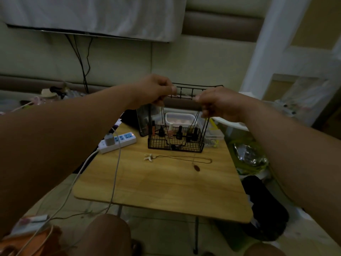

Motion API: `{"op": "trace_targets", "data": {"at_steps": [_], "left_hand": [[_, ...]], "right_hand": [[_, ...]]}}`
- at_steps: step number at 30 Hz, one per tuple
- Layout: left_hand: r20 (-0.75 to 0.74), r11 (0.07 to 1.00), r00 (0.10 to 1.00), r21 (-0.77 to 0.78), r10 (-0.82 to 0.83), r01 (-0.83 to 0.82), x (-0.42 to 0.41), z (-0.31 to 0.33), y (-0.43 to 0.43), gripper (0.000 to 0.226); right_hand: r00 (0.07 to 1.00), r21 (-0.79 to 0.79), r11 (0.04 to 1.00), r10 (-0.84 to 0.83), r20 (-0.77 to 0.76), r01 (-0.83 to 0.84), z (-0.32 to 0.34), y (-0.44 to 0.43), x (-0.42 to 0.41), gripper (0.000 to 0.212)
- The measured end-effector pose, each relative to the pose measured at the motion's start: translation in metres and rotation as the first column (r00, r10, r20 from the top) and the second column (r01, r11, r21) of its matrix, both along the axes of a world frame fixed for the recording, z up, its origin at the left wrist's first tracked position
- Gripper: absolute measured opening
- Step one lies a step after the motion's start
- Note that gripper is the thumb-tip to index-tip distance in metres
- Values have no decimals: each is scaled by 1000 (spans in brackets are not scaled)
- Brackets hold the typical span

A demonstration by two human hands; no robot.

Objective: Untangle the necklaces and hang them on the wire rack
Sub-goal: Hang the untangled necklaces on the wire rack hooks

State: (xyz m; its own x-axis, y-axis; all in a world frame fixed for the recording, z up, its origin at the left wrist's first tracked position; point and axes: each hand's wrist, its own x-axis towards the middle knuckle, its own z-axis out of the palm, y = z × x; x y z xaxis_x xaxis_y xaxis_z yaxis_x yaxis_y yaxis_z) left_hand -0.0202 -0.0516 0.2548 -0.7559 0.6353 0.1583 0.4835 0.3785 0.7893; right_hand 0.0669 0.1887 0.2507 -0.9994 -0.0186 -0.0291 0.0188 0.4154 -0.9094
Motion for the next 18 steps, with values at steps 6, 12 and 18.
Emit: {"op": "trace_targets", "data": {"at_steps": [6, 12, 18], "left_hand": [[-46, 1000, 999, -22, -23, 22, -5, 11, 19, 15], [-89, 995, 995, -93, 36, -45, -32, 11, 4, 16], [-132, 992, 986, -59, 99, -108, -57, 7, -5, 15]], "right_hand": [[998, 63, 997, 45, -31, -43, 9, -14, -15, 19], [976, 79, 984, -147, -163, 161, 7, 13, -28, 23], [950, 195, 951, -190, -246, 241, 11, 31, -42, 22]]}}
